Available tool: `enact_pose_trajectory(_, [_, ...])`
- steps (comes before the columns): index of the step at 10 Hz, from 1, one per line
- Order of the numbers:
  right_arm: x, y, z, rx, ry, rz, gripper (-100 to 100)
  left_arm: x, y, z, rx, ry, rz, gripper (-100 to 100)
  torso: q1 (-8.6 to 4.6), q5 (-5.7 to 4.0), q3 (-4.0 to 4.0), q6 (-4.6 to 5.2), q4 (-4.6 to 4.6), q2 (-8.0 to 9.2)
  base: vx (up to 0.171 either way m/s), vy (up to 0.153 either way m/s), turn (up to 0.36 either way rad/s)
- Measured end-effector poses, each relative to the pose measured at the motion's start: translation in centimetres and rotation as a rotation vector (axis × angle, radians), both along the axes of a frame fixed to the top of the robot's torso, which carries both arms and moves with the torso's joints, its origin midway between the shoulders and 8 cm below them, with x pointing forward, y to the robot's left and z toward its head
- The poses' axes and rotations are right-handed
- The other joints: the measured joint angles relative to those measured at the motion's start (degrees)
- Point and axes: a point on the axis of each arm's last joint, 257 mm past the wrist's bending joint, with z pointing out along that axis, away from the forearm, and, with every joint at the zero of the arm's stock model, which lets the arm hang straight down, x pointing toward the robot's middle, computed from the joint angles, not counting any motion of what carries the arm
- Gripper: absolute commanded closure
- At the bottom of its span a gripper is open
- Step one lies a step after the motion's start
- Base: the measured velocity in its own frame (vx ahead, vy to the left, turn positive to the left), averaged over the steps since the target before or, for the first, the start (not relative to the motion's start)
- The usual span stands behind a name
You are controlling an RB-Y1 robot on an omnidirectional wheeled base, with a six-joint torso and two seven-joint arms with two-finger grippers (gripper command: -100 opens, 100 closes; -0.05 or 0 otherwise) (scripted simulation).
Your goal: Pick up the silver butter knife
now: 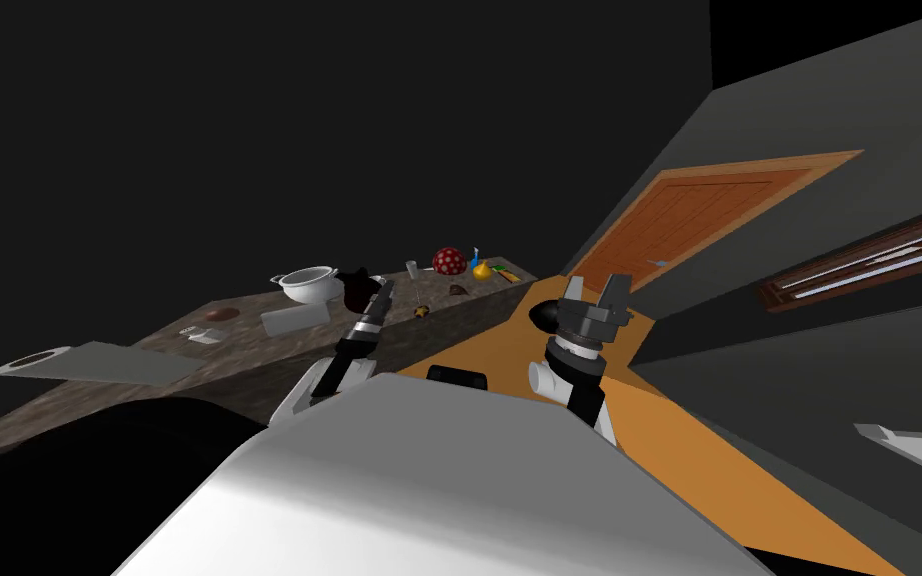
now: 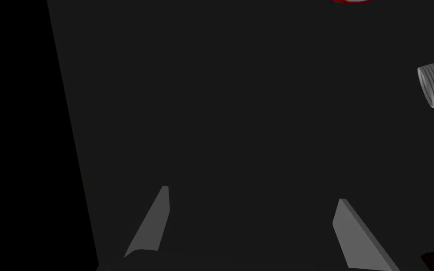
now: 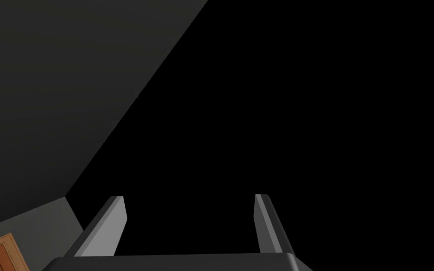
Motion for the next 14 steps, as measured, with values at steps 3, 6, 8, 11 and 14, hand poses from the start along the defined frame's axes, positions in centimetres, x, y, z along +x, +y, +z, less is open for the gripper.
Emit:
enact_pose_trajectory(3, [0.0, 0.0, 0.0, 0.000, 0.000, 0.000, 0, -1.0, 3.9, -4.5, 0.043, 0.152, 0.084, -100, 0.03, 0.00, 0.00, -0.05, 0.00, -0.01, -0.033, -0.069, -0.253])
enact_pose_trajectory(6, [0.0, 0.0, 0.0, 0.000, 0.000, 0.000, 0, -2.3, 7.0, -7.4, 0.071, 0.266, 0.150, -100, 0.09, 0.02, -0.05, -0.01, -0.02, -0.10, -0.007, -0.058, -0.243])
enact_pose_trajectory(8, [0.0, 0.0, 0.0, 0.000, 0.000, 0.000, 0, -3.7, 10.0, -10.6, 0.100, 0.388, 0.223, -100, -0.03, -0.01, -0.11, -0.01, -0.04, -0.19, 0.021, -0.082, -0.237])
enact_pose_trajectory(11, [0.0, 0.0, 0.0, 0.000, 0.000, 0.000, 0, -7.1, 13.8, -14.3, 0.122, 0.531, 0.310, -100, 0.05, 0.01, -0.13, -0.01, -0.05, -0.23, 0.038, -0.064, -0.339])
enact_pose_trajectory(14, [0.0, 0.0, 0.0, 0.000, 0.000, 0.000, 0, -11.0, 18.1, -17.8, 0.147, 0.672, 0.398, -100, 0.19, 0.03, -0.16, -0.03, -0.06, -0.29, 0.044, -0.026, -0.149])
